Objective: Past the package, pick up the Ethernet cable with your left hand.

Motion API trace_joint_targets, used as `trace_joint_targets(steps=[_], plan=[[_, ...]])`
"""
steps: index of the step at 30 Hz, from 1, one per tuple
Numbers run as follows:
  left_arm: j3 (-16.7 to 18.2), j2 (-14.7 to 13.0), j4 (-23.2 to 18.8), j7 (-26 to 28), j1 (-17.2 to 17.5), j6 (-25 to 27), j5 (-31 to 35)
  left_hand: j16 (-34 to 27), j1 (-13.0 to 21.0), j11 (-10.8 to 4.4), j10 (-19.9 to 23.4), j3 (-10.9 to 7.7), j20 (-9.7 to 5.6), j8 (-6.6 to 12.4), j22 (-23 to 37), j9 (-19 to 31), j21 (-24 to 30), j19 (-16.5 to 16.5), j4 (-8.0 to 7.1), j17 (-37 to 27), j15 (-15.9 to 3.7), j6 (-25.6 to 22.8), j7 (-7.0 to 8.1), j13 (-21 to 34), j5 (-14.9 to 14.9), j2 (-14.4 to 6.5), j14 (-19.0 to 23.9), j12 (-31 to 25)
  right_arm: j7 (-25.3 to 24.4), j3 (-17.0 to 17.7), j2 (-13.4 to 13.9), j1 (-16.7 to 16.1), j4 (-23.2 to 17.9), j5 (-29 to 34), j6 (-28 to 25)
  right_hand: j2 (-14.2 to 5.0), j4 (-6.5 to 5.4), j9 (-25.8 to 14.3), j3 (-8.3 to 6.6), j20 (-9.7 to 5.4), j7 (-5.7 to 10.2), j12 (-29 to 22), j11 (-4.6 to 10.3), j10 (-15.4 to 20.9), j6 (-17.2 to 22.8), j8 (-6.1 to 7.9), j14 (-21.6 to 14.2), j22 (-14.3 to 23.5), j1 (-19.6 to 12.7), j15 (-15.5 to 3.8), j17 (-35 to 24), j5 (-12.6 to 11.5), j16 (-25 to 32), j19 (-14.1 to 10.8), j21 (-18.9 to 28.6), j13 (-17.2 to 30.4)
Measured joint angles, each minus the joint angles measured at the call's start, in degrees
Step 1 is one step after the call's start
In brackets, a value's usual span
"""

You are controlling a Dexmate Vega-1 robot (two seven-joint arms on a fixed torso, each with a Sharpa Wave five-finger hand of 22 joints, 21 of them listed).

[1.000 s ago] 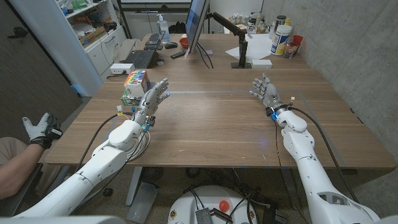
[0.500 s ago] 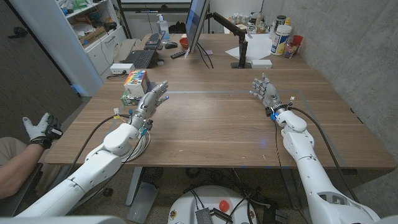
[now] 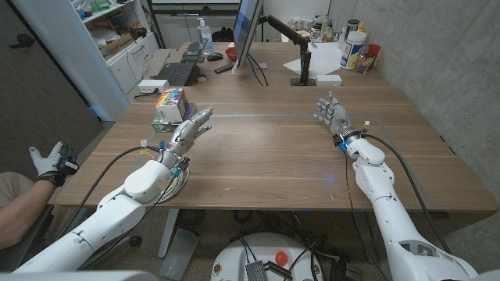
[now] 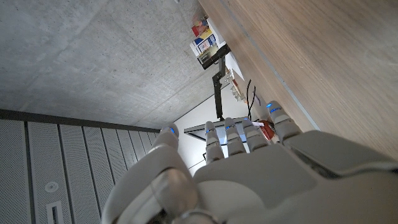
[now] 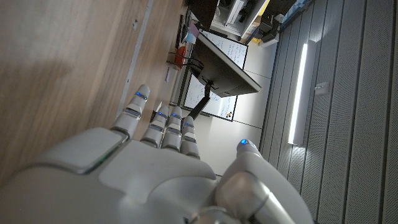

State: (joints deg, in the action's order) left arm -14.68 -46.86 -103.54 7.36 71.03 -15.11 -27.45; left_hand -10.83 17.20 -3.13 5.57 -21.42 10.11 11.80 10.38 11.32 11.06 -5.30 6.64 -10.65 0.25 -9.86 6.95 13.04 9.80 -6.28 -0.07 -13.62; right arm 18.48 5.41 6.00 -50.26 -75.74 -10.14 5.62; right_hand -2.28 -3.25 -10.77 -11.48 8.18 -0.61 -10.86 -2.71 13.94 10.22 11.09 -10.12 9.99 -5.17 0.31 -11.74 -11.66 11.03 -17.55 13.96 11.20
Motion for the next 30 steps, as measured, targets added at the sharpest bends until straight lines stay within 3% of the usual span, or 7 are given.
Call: trace_joint_targets(steps=[16, 30], plan=[[2.2, -1.6, -0.5, 2.2, 4.2, -6.2, 7.5, -0.5, 1.0, -1.06, 2.7, -0.06, -0.72, 1.0, 0.0, 0.0, 0.4, -1.2, 0.41, 0.0, -1.51, -3.5, 0.0, 0.0, 0.0, 0.5, 1.5, -0.9, -0.2, -0.1, 0.1, 0.0, 0.0, 0.2, -0.2, 0.0, 0.0, 0.0, 0.0, 0.0, 0.0, 0.0, -0.06, -0.4, 0.0, 0.0, 0.2, 0.3, 0.0, -0.21, 0.0, 0.0, 0.0, 0.0, 0.0, 0.0], [4.6, -3.4, -3.8, 3.6, 7.3, -4.0, 10.7, -0.4, 1.2, -0.96, 3.0, -0.06, -0.9, 1.0, 0.0, -0.1, 0.4, -1.3, 0.87, 0.0, -1.51, -3.6, -0.09, -0.3, 0.0, 1.3, 1.5, -0.9, -0.3, -0.2, 0.1, 0.1, 0.0, 0.3, -0.3, 0.0, 0.0, 0.0, 0.0, 0.0, 0.0, 0.0, -0.05, -0.4, 0.0, 0.0, 0.4, 0.3, 0.0, 0.0, 0.0, 0.0, 0.0, 0.0, -0.4, 0.0]])
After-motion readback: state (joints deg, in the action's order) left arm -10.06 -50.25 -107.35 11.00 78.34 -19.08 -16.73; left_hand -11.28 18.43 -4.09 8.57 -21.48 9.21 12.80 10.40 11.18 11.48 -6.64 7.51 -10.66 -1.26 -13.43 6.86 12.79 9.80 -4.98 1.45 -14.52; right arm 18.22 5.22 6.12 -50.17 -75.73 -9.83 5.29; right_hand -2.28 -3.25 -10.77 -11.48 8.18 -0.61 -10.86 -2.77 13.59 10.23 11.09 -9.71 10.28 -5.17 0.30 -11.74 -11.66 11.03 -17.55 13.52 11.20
